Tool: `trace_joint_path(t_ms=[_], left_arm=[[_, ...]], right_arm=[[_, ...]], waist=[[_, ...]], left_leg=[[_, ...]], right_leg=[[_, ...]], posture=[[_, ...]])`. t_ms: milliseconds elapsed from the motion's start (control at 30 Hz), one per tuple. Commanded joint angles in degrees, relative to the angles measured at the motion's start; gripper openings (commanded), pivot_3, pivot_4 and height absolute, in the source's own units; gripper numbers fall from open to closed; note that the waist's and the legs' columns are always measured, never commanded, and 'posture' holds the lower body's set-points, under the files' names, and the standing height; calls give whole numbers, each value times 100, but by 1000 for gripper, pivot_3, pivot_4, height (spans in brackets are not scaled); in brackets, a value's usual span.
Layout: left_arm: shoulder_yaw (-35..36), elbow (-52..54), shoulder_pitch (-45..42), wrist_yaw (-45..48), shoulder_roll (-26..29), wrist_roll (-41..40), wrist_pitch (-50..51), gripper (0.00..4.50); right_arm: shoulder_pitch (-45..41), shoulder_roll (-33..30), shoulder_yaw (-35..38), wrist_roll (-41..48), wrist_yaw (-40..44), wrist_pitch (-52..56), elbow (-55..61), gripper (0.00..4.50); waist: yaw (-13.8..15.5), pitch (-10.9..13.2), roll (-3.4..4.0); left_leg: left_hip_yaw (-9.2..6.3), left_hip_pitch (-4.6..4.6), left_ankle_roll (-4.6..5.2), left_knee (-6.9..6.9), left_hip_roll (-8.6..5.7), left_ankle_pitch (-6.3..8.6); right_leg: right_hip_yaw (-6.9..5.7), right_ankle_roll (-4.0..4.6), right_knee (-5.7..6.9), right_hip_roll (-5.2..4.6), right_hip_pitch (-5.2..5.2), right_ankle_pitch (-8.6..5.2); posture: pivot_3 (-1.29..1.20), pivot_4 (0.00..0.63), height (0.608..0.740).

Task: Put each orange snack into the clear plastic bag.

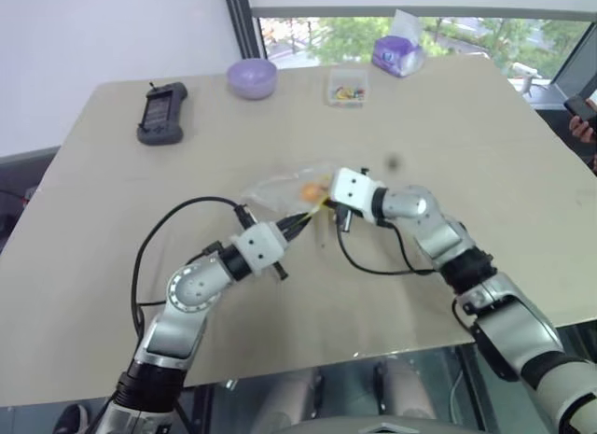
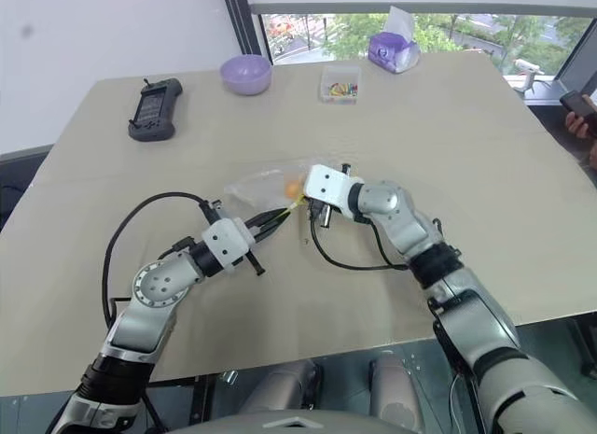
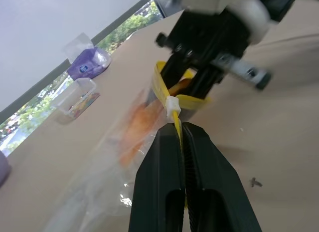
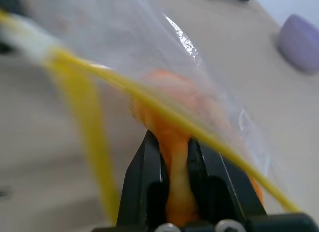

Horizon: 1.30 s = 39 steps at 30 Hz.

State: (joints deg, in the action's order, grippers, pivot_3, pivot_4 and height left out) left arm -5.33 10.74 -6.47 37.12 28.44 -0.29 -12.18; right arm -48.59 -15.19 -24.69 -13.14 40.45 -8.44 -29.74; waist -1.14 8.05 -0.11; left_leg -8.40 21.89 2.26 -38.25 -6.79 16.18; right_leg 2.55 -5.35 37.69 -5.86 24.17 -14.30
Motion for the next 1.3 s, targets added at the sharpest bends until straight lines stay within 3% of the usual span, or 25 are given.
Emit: trace_joint_path(t_ms=[33, 133, 433, 867, 933, 1033, 1200, 1300], left_arm=[[-14, 279, -72, 78, 13, -156, -76, 0], [-20, 266, -86, 126, 2, -196, -92, 0], [-4, 297, -71, 74, -44, -211, -16, 0], [125, -9, -222, -293, -129, -57, 91, 0], [140, -16, -236, -295, -133, -95, 131, 0], [146, 4, -234, -257, -130, -171, 191, 0], [146, 41, -234, -231, -105, -192, 213, 0], [157, 48, -233, -202, -69, -203, 198, 0]], right_arm=[[-338, 226, 80, 76, -19, -707, -422, 22], [-309, 583, 269, 665, 467, -753, -352, 22], [-200, 371, 416, 667, 550, -504, -127, 3990], [1348, -1576, 1521, 2874, 2483, 1485, 3220, 3990], [1541, -1779, 1667, 2856, 2415, 1555, 3248, 3990], [1582, -2068, 1533, 1827, 1864, 655, 2349, 3990], [1123, -1975, 1193, 598, 787, -359, 772, 3990], [832, -1719, 1110, 499, 644, -620, 312, 3990]], waist=[[-7, 0, 0], [-71, 1, 1], [-120, 2, 4], [-82, 3, 4], [-61, 3, 3], [-53, 3, 2], [-25, 5, 3], [-42, 8, 1]], left_leg=[[0, 0, 0, 0, 0, 0], [-1, 2, 0, 1, 1, 0], [-2, 2, 0, 0, 1, 0], [-1, 9, 1, 1, 2, 1], [-2, 9, 2, 1, 2, 1], [2, 8, 2, -1, 1, 1], [10, 5, 1, -1, 1, 0], [12, 6, 1, 0, 1, 0]], right_leg=[[0, 0, 0, 0, 0, 0], [2, 0, -1, 1, 0, 0], [1, 0, 2, 2, 2, 0], [4, 0, -1, -3, 1, 0], [2, 0, -3, -4, 0, 0], [4, 0, -3, -5, -2, 0], [10, 0, 5, -3, 2, 0], [11, 0, 4, -3, 4, 0]], posture=[[0, 150, 736], [0, 150, 736], [0, 150, 736], [0, 150, 736], [0, 150, 736], [0, 150, 736], [0, 150, 736], [0, 150, 736]])
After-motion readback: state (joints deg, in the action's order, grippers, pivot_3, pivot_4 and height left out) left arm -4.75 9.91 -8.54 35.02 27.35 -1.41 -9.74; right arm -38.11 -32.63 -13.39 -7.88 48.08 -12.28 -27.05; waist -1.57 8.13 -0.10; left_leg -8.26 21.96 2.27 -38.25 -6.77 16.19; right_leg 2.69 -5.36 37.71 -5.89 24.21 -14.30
